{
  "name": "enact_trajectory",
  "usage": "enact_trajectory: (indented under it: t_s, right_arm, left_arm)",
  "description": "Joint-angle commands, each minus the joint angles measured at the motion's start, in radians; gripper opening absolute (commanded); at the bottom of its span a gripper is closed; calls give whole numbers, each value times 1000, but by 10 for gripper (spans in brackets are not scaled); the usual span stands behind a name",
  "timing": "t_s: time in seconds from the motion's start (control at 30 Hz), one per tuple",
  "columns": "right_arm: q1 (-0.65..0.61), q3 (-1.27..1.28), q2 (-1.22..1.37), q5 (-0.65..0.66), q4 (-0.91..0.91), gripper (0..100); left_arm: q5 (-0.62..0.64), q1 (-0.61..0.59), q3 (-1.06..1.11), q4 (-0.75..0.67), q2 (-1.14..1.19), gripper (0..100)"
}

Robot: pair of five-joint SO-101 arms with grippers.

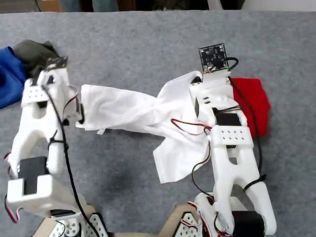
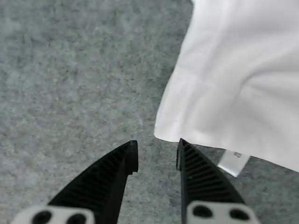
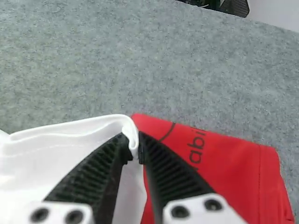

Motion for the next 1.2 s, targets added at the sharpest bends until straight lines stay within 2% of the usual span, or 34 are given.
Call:
enact_trajectory:
  t_s: [0.0, 0.1, 0.3, 0.57, 0.7, 0.87, 0.97, 1.1, 1.17]
  right_arm:
    - [14, -28, -4, 8, -17, 13]
    - [11, -28, -4, 8, -15, 13]
    - [9, -28, 7, 6, -15, 13]
    - [11, -48, 70, 6, -21, 13]
    - [12, -48, 71, 6, -21, 13]
    - [14, -50, 71, 6, -21, 13]
    - [14, -50, 71, 6, -21, 13]
    - [14, -50, 71, 6, -21, 13]
    - [14, -50, 71, 6, -21, 13]
  left_arm:
    - [-38, -15, 116, -153, -57, 176]
    - [-20, -15, 122, -206, -35, 178]
    - [-11, -1, 101, -209, 14, 178]
    - [23, -8, 19, -213, 199, 173]
    - [55, 4, -41, -157, 235, 163]
    - [58, 54, -65, -129, 284, 55]
    - [60, 62, -99, -101, 308, 30]
    - [52, 54, -130, -44, 334, 37]
    - [46, 53, -148, 23, 342, 96]
